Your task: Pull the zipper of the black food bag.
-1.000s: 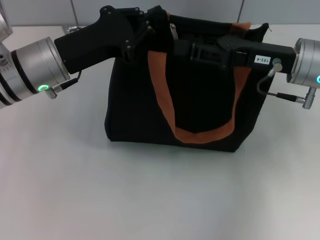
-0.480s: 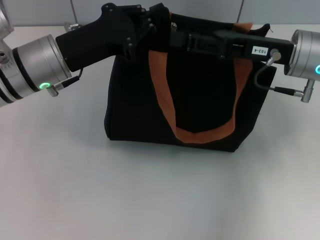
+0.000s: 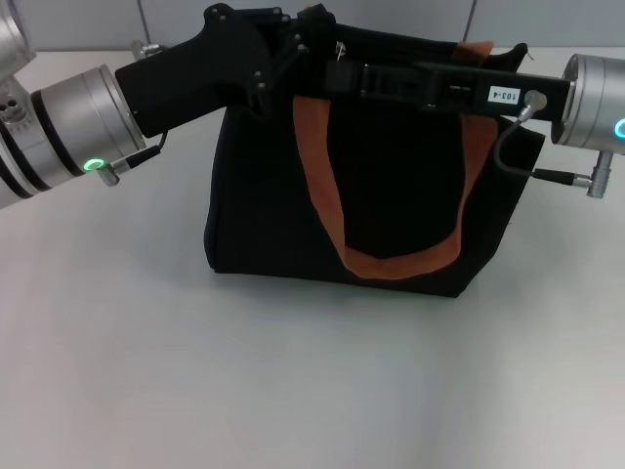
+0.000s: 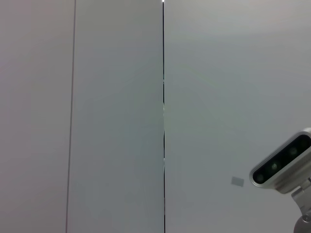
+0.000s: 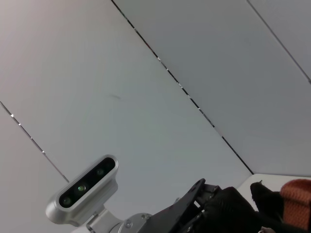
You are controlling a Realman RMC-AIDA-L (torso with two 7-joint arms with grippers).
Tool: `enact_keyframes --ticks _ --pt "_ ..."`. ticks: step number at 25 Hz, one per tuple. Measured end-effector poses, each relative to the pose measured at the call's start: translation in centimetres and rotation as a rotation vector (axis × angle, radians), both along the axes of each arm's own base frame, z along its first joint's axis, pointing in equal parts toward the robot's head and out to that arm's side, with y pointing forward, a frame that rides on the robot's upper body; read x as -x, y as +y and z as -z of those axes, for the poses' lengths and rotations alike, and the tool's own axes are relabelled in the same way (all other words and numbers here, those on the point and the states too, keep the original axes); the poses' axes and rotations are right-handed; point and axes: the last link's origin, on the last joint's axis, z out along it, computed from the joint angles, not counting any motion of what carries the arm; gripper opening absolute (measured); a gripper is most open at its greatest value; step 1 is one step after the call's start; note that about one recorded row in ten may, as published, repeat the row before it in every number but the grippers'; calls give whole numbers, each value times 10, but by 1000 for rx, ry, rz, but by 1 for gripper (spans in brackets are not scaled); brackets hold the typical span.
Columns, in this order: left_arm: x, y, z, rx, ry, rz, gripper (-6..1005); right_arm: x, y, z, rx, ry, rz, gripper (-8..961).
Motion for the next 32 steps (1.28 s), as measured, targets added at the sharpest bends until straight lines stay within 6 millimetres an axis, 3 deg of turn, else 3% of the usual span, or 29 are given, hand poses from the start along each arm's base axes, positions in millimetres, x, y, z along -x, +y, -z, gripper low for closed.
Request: enact_keyframes --ticks 23,28,32 --pt "-1 2 2 -7 7 -2 172 1 8 3 4 -19 56 542" --pt "-2 3 2 -8 8 0 174 2 12 6 -9 -44 60 351" --pt "-2 3 2 -9 8 2 176 2 14 7 -8 -60 64 278"
